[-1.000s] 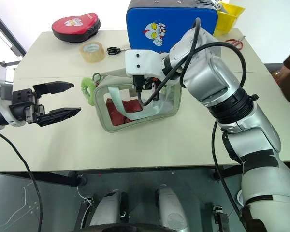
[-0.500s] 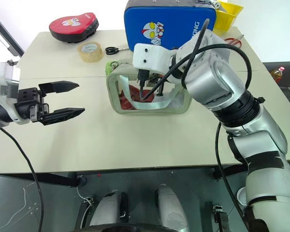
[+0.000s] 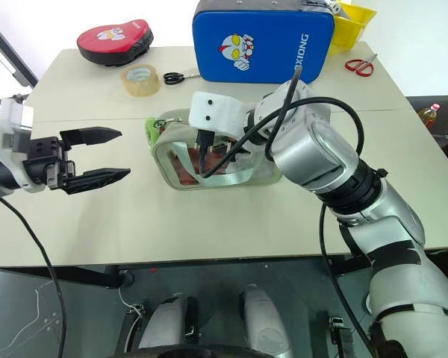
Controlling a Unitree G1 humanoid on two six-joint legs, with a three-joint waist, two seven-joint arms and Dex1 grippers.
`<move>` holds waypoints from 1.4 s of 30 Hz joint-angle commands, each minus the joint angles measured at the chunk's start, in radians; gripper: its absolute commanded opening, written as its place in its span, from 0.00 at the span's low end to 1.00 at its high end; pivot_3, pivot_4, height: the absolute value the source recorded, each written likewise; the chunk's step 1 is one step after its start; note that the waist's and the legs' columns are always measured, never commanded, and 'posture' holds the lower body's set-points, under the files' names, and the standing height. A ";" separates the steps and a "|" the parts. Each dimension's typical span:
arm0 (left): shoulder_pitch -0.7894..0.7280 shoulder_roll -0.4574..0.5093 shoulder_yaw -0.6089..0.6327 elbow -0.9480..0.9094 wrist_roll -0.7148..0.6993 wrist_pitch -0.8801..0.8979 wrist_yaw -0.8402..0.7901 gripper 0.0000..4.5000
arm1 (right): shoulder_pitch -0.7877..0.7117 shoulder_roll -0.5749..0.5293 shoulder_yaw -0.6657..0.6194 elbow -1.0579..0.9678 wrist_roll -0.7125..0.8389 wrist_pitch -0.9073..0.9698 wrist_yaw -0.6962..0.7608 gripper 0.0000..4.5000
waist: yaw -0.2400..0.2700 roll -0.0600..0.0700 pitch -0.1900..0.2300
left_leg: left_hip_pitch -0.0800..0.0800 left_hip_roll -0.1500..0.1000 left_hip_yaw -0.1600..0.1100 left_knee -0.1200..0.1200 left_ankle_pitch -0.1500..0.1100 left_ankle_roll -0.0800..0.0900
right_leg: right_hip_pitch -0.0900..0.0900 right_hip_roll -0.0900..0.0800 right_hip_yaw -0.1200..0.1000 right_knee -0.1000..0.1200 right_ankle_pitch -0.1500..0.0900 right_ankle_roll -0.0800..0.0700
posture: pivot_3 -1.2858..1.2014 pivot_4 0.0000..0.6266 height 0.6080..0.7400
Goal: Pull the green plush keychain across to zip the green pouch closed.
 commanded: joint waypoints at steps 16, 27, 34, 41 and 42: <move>-0.004 -0.004 -0.001 -0.010 0.008 -0.014 -0.003 1.00 | 0.085 -0.279 -0.341 0.055 0.257 -0.337 0.109 0.99 | 0.002 0.000 0.000 | 0.000 0.000 0.000 -0.001 0.000 0.000 | 0.001 0.000 0.000 -0.001 0.000 0.000 | 0.52 0.24 0.98; -0.020 0.000 -0.012 0.007 0.014 -0.020 -0.001 1.00 | 0.241 -0.354 -0.345 0.159 0.237 -0.556 0.110 0.69 | 0.001 0.000 0.000 | 0.001 0.000 0.001 -0.001 0.000 0.000 | 0.001 0.001 0.001 -0.001 0.000 0.000 | 0.52 0.24 0.98; -0.024 0.016 -0.002 0.024 0.014 -0.020 -0.006 1.00 | 0.282 -0.349 -0.353 0.090 0.284 -0.546 0.140 0.01 | 0.002 0.000 0.000 | 0.001 0.000 0.001 -0.001 0.000 0.000 | 0.001 0.000 0.001 -0.001 0.000 0.000 | 0.52 0.24 0.98; -0.090 -0.012 -0.065 0.166 0.130 -0.052 0.088 1.00 | 0.299 -0.351 -0.354 0.087 0.270 -0.544 0.109 0.01 | 0.002 0.000 0.000 | 0.001 0.000 0.001 0.000 0.000 0.000 | 0.002 0.001 0.001 -0.001 0.000 0.000 | 0.52 0.24 0.98; -0.103 -0.017 -0.091 0.189 0.165 -0.067 0.096 1.00 | 0.299 -0.350 -0.355 0.084 0.272 -0.542 0.106 0.01 | 0.003 0.000 0.000 | 0.001 0.000 0.001 0.000 0.000 0.000 | 0.002 0.001 0.001 -0.001 0.000 0.000 | 0.52 0.24 0.98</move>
